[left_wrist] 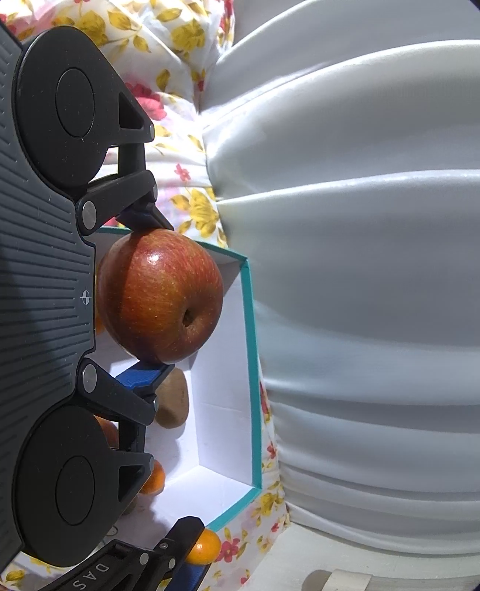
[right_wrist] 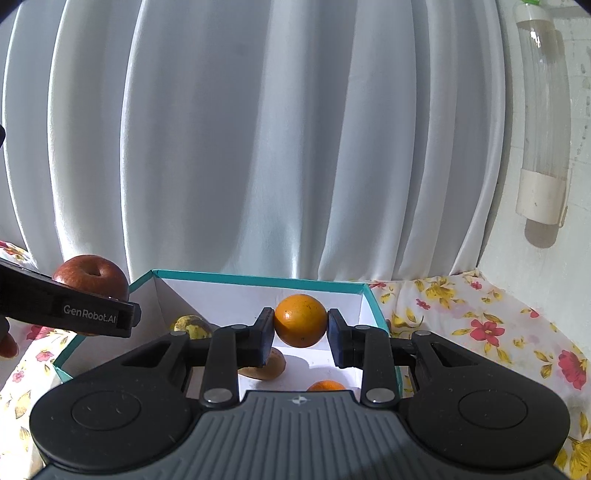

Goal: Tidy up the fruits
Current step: 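Lower the apple with the left tool into the box while the right tool releases the orange there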

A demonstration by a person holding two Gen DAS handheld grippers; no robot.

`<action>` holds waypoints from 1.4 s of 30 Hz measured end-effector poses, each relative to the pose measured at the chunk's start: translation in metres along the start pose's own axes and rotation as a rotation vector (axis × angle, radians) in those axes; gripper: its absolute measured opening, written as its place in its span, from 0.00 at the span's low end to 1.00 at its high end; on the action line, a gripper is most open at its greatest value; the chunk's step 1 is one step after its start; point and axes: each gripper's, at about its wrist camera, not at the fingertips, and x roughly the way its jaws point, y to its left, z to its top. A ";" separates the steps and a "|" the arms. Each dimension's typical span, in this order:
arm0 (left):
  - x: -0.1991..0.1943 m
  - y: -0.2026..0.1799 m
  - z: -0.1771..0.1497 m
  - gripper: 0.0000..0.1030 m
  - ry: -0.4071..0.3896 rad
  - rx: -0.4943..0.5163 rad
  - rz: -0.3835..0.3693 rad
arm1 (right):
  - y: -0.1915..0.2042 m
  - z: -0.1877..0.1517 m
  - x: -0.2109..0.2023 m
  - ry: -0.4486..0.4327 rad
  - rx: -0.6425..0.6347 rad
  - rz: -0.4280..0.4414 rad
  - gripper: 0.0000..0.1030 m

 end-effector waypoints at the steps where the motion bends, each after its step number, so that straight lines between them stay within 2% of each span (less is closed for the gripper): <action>1: 0.000 0.000 0.000 0.73 0.001 0.001 0.000 | 0.000 0.000 0.001 0.002 0.000 -0.001 0.29; 21: 0.012 -0.002 -0.001 0.73 0.028 0.002 -0.022 | -0.001 -0.006 0.010 0.021 -0.008 -0.022 0.30; 22: 0.013 -0.002 -0.002 0.73 0.035 -0.002 -0.023 | -0.001 -0.006 0.010 0.018 -0.007 -0.029 0.32; 24: 0.013 -0.002 -0.002 0.74 0.028 -0.001 -0.020 | -0.001 -0.006 0.008 0.008 -0.003 -0.041 0.59; 25: 0.010 -0.003 -0.002 0.74 0.005 0.004 -0.010 | -0.002 -0.006 0.006 -0.002 -0.002 -0.048 0.62; 27: 0.004 -0.006 0.000 0.82 -0.033 0.029 0.013 | -0.003 -0.006 0.003 -0.011 -0.005 -0.048 0.66; 28: 0.002 -0.008 0.001 0.82 -0.041 0.037 0.016 | -0.003 -0.006 0.002 -0.016 -0.003 -0.051 0.69; 30: 0.001 -0.009 0.001 0.82 -0.040 0.039 0.004 | -0.003 -0.006 -0.001 -0.028 -0.001 -0.062 0.81; 42: -0.005 -0.008 -0.001 0.83 -0.026 0.026 0.005 | -0.003 -0.004 -0.012 -0.048 0.003 -0.089 1.00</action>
